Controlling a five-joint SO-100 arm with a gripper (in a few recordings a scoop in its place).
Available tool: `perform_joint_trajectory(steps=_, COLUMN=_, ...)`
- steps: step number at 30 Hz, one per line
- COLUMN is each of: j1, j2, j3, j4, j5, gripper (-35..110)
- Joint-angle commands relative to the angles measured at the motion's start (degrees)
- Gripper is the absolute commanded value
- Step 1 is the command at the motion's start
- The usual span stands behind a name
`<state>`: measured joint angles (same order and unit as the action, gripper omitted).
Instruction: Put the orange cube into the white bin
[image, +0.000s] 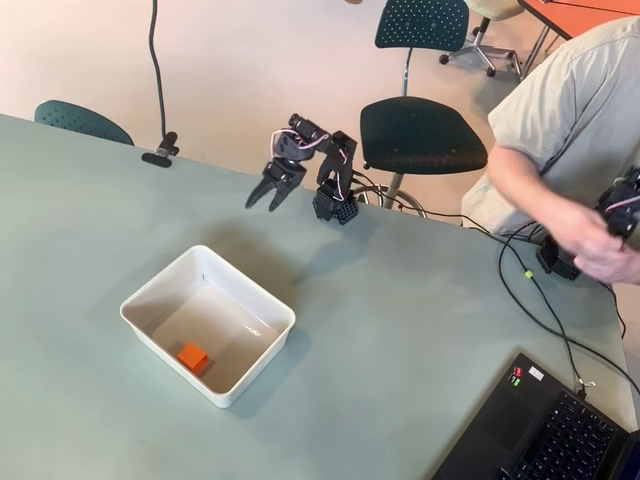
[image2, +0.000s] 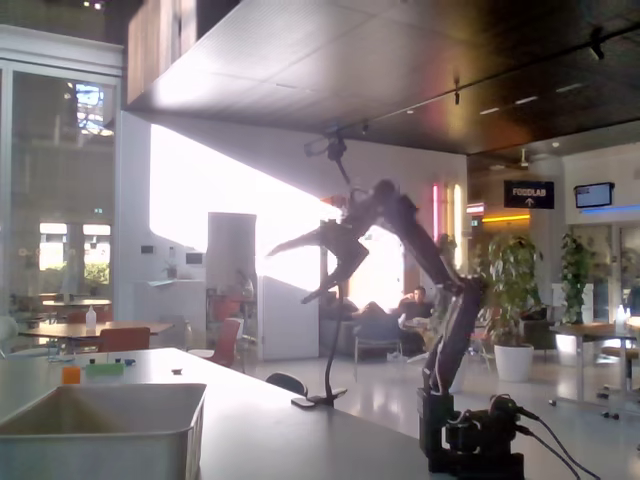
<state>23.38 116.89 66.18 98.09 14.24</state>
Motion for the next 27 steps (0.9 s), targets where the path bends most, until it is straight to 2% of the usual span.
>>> perform_joint_trajectory(steps=1, j1=-0.62, j2=15.91, j3=11.51, j4=0.09, j5=-0.18, gripper=52)
perform_joint_trajectory(steps=5, j1=-2.11, j2=29.79, j3=33.31, j4=-6.24, j5=-0.26, gripper=52)
perform_joint_trajectory(steps=11, j1=-10.55, j2=47.29, j3=69.96, j4=-31.03, j5=-0.18, gripper=52)
perform_joint_trajectory(steps=15, j1=-10.9, j2=58.36, j3=91.85, j4=-48.78, j5=-0.18, gripper=52)
perform_joint_trajectory(steps=18, j1=-10.28, j2=67.41, j3=103.89, j4=-56.6, j5=-0.09, gripper=52)
perform_joint_trajectory(steps=22, j1=-9.93, j2=75.15, j3=111.45, j4=-56.87, j5=0.18, gripper=52)
perform_joint_trajectory(steps=27, j1=-9.93, j2=74.71, j3=113.47, j4=-49.31, j5=0.18, gripper=52)
